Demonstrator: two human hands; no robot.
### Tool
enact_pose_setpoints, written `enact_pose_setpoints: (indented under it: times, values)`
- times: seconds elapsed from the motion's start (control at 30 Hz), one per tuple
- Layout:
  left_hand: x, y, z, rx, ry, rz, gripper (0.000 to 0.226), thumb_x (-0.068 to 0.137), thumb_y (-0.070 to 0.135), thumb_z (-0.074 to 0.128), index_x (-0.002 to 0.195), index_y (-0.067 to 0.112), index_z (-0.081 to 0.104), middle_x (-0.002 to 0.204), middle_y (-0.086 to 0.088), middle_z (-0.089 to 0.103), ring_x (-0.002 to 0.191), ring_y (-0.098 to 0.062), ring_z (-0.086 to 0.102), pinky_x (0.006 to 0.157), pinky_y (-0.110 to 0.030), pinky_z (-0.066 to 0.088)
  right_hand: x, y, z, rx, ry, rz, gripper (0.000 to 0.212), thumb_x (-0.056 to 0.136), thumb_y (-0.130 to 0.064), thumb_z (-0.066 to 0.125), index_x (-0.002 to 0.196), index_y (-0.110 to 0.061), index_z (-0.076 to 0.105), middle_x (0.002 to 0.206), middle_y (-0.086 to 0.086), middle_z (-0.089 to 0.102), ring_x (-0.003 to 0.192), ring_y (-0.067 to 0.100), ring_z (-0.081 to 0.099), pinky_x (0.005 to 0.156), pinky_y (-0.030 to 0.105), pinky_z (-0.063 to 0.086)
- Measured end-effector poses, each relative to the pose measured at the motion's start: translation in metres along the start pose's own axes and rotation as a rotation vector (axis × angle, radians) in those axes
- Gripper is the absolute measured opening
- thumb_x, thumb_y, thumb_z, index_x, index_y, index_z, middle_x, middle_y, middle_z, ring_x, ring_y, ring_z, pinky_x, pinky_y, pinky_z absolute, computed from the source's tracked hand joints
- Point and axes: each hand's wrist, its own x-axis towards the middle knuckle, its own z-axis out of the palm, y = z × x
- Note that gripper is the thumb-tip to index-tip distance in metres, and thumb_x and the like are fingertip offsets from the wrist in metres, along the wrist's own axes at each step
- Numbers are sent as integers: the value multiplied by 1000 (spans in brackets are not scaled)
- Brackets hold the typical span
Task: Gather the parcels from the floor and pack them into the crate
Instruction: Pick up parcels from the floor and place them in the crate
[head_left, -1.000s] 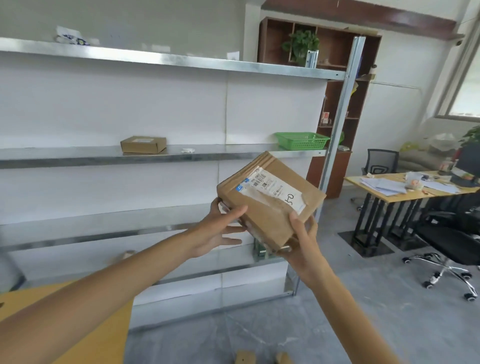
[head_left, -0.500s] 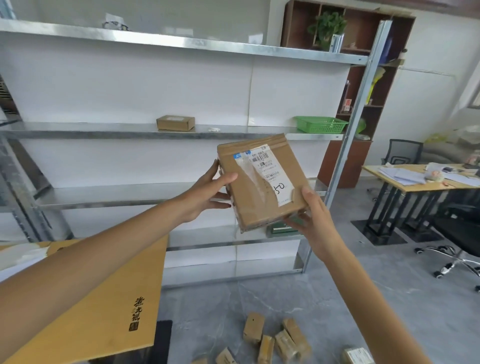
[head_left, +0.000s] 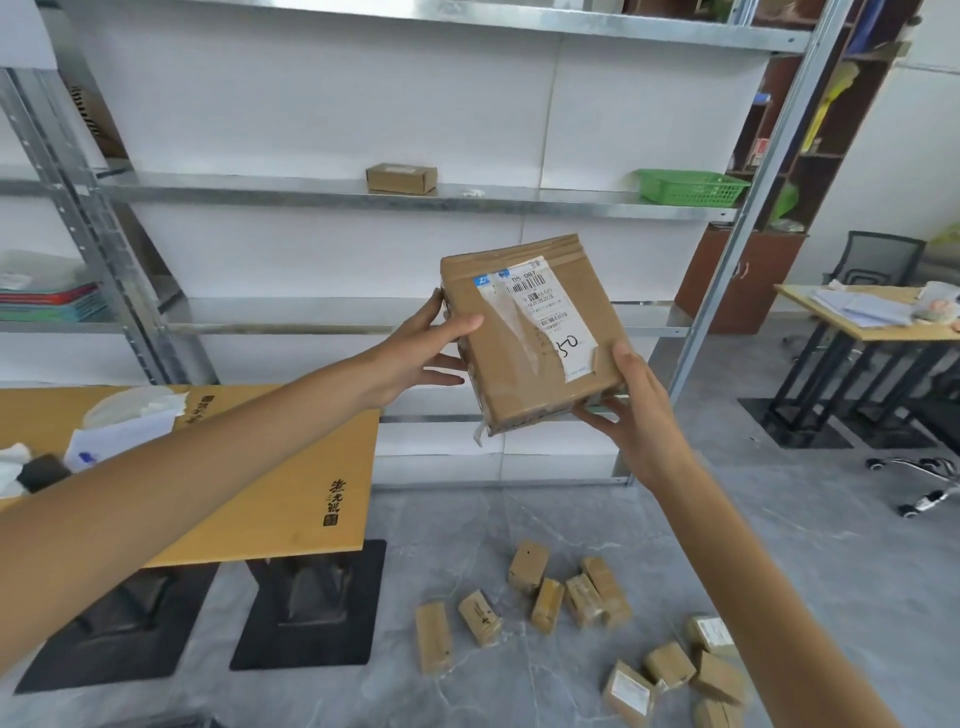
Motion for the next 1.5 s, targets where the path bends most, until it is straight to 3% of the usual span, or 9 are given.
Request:
enact_pose_setpoints:
  times: [0.1, 0.4, 0.53, 0.7, 0.87, 1.03, 1.13, 1.27, 1.5]
  values:
    - [-13, -3, -3, -2, 19, -13, 72, 90, 42, 58, 148, 41, 16, 129, -3, 59, 101, -27, 66, 86, -34, 54, -8, 2, 4, -12, -27, 8, 33, 88, -50, 57, 109, -25, 57, 99, 1, 69, 102, 23, 65, 77, 36, 58]
    - [-47, -12, -22, -9, 32, -31, 70, 91, 41, 57, 148, 40, 16, 131, -4, 58, 105, -28, 65, 93, -37, 52, -31, 11, 27, -21, -72, 45, 44, 90, -50, 54, 124, -22, 54, 118, 7, 65, 107, 23, 65, 87, 41, 56]
    - [-60, -9, -40, -5, 46, -23, 74, 90, 39, 59, 149, 40, 13, 132, -4, 57, 107, -29, 64, 95, -39, 51, -37, 12, 48, 5, -71, 46, 41, 89, -49, 56, 119, -22, 57, 112, 4, 67, 102, 21, 67, 85, 40, 56]
    - [-87, -10, -77, 3, 42, -15, 77, 90, 40, 59, 150, 38, 11, 135, -4, 55, 107, -29, 64, 96, -40, 50, -53, 19, 86, -26, -110, 55, 46, 88, -52, 56, 121, -21, 56, 114, 5, 66, 98, 18, 69, 87, 40, 56]
    - [-135, -27, -137, 2, 35, -21, 79, 89, 42, 58, 150, 37, 10, 137, -2, 53, 106, -27, 64, 91, -36, 52, -87, 36, 148, -82, -153, 92, 50, 86, -54, 54, 126, -23, 54, 121, 7, 63, 107, 23, 65, 92, 43, 54]
    - [-195, -54, -202, 13, 67, -29, 73, 90, 44, 56, 150, 38, 15, 136, 1, 53, 107, -29, 63, 91, -37, 52, -137, 68, 223, -100, -189, 116, 63, 75, -60, 58, 129, -28, 51, 122, 1, 63, 111, 21, 62, 92, 42, 53]
    - [-230, -73, -233, 25, 135, -23, 67, 91, 48, 53, 149, 36, 21, 132, 3, 56, 106, -30, 64, 92, -38, 53, -166, 90, 264, -85, -178, 125, 59, 75, -59, 60, 124, -28, 53, 124, 3, 61, 114, 20, 60, 96, 46, 49]
    - [-271, -92, -267, 33, 260, -34, 59, 91, 53, 48, 143, 30, 35, 125, 2, 60, 101, -25, 66, 93, -41, 52, -202, 113, 312, -61, -241, 154, 59, 76, -57, 64, 125, -28, 50, 120, -1, 63, 110, 19, 63, 90, 43, 53]
    - [-309, -98, -285, 31, 320, -97, 53, 91, 54, 46, 134, 24, 43, 125, -2, 59, 101, -22, 65, 94, -40, 52, -236, 118, 339, -54, -299, 188, 64, 73, -56, 65, 129, -28, 49, 123, 0, 62, 115, 22, 61, 93, 44, 53]
